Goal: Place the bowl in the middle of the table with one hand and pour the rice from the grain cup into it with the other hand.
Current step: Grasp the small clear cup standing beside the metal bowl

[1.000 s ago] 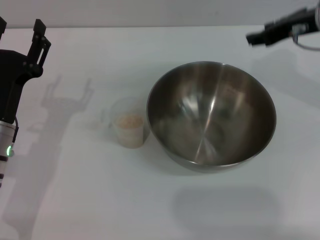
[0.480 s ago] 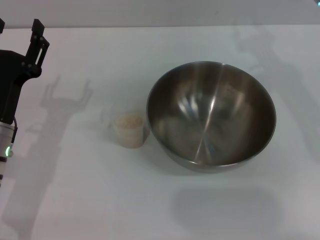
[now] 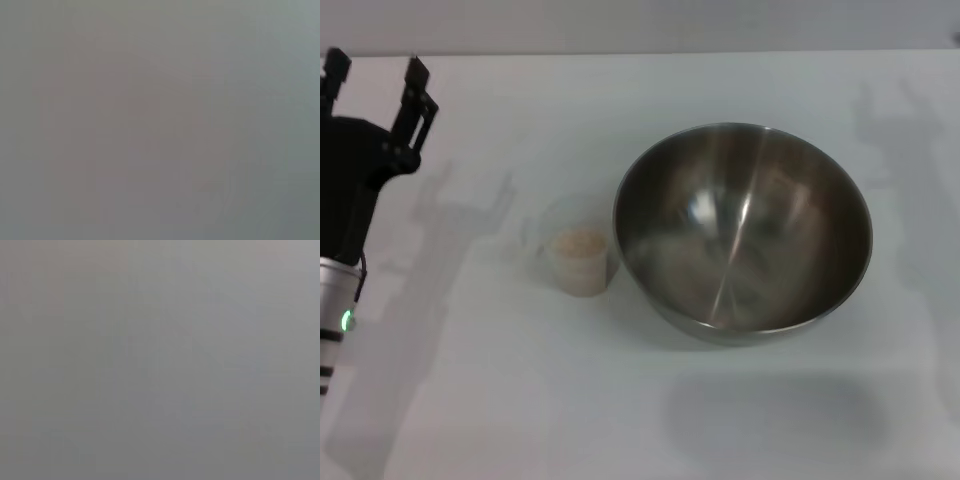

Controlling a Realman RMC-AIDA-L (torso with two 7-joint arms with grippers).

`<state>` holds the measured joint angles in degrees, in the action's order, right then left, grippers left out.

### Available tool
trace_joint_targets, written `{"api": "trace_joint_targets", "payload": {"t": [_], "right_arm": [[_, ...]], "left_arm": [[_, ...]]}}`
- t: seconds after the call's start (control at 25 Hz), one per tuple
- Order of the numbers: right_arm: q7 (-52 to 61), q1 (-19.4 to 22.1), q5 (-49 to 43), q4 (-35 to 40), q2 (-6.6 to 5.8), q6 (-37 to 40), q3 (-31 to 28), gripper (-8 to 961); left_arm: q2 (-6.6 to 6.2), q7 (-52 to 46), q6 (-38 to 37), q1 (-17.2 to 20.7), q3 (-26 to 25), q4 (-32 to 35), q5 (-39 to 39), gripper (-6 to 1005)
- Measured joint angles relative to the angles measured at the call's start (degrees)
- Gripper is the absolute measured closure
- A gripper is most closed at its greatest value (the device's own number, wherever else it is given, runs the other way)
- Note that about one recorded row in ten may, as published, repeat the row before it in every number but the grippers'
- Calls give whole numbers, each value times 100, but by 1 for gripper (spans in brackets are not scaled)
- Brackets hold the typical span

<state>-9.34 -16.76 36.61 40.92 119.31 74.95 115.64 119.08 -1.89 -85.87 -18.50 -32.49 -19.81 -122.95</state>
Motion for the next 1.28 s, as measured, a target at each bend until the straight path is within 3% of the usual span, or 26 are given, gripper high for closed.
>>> {"api": "trace_joint_targets", "payload": {"t": [0.04,0.08,0.12,0.28,0.68,0.84,1.28], "right_arm": [[0,0,0,0,0,0,0,461],[862,-123,-2,-837,-20,568,-60,461],[862,-123,-2,-837,-20,568,-60,461],[2074,-409,6,-2369,-53,1268,-329,461],[2175,-452,8,-2816,-117,1371,-630,461],[2175,-501,21,-2858,-149,1361,-637,461],[2176,-476,3,-2896,-162,1415,-713,461]], "left_arm": [[0,0,0,0,0,0,0,227],[1,32,1,74,211,16,-8,227],[1,32,1,74,211,16,-8,227],[1,54,111,313,666,81,-6,228],[2,434,522,773,1573,137,-1,228],[2,435,638,811,1693,123,-1,228],[0,440,1435,469,1695,43,51,228]]}}
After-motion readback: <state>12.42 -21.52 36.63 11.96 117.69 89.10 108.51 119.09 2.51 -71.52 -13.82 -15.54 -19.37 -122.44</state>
